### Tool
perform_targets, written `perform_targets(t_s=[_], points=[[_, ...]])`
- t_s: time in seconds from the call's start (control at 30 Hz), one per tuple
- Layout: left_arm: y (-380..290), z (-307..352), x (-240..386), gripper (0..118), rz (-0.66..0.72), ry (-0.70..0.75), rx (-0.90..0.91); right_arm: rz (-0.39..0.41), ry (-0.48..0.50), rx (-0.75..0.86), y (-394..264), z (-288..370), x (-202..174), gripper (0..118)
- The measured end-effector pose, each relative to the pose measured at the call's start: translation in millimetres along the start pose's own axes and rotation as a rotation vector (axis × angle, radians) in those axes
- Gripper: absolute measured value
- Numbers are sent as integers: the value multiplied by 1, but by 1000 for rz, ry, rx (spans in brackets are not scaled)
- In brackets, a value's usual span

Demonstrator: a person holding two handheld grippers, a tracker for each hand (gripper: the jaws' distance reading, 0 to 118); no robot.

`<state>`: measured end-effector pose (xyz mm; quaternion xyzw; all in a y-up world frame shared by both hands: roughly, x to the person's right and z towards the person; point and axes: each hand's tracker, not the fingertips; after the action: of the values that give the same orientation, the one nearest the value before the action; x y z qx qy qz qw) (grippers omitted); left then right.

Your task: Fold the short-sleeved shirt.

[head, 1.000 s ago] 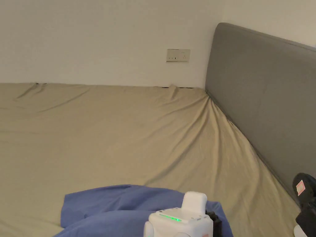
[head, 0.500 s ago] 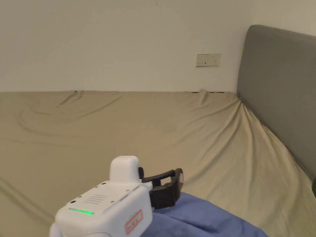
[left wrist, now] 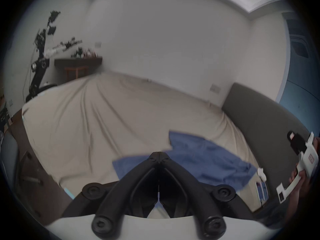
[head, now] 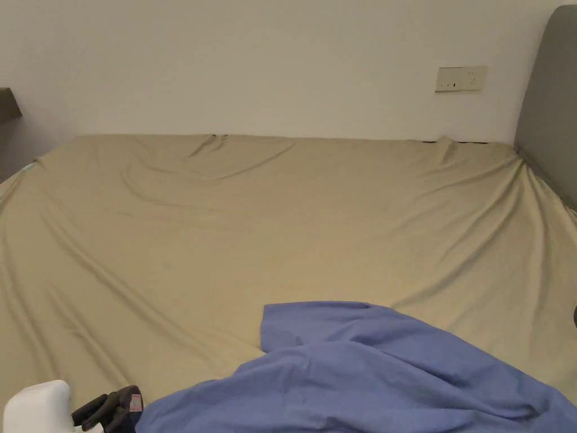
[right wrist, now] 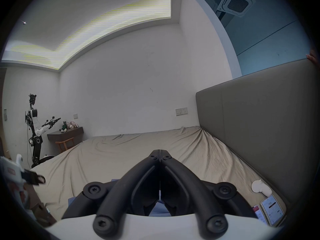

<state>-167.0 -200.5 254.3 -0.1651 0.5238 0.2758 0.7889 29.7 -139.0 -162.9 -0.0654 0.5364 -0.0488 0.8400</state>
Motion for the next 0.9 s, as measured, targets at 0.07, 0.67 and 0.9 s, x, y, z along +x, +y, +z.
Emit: perform_targets(t_s=[0.07,0.67,0.9], points=[[-13,-22,5,0,-11,-42,-176,3,1,-4,1,0,-1,2],[-125,-144,70,83,-409,6,-620,11,-90,-132,-21,-10,26,2],[-110,-132,75,10,-406,-18,-576,35,-138,-317,-44,-47,59,110]])
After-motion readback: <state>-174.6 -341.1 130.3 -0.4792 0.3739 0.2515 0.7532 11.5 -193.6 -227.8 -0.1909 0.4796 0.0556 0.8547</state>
